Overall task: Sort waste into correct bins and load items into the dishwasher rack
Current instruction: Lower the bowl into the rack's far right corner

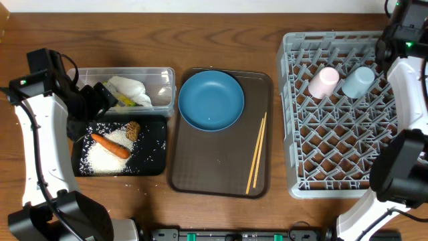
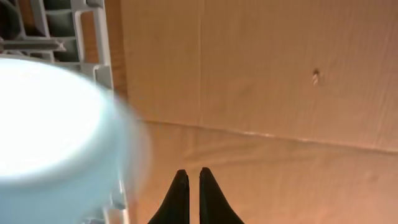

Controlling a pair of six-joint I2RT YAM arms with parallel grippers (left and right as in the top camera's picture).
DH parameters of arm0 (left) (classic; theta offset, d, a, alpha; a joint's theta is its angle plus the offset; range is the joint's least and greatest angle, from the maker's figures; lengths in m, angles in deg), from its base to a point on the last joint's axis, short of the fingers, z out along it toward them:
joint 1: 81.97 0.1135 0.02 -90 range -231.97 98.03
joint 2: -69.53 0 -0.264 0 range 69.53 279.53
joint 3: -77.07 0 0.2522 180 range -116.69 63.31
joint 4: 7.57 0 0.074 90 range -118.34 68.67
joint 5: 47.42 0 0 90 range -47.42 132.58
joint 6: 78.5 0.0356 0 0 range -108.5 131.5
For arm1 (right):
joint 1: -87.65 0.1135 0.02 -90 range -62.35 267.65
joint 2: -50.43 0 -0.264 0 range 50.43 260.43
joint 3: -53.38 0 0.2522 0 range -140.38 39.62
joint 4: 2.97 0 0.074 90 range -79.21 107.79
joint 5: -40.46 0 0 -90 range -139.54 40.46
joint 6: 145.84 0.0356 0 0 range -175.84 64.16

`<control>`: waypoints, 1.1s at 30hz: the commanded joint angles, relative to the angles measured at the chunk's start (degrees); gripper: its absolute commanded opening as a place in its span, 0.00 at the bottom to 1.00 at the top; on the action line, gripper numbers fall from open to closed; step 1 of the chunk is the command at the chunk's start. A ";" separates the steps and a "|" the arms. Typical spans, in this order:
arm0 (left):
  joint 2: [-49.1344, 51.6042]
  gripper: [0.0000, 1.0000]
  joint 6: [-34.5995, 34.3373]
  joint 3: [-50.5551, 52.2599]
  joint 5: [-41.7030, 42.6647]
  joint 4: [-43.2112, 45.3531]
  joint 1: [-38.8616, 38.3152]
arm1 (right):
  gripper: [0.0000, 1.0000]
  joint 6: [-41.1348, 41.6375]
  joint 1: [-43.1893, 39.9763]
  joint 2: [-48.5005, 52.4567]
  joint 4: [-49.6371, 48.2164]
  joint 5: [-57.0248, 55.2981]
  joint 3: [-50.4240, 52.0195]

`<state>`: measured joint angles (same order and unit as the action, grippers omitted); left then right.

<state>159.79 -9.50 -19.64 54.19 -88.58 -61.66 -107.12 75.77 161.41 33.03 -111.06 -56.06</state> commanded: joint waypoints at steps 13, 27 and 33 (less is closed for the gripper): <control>-0.90 0.98 0.09 -0.02 -0.35 -0.15 0.31 | 0.01 2.58 -1.18 2.01 -5.68 1.49 -0.85; -0.90 0.98 0.09 -0.02 -0.35 -0.17 0.28 | 0.27 31.12 -1.86 -2.29 12.70 24.37 -2.49; -0.90 0.98 0.09 -0.04 -0.35 -0.15 0.31 | 0.38 39.91 -7.69 -7.67 19.58 44.46 -7.87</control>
<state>159.79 -9.50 -19.64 54.19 -88.58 -61.66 -75.17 72.47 159.34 51.61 -79.87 -59.82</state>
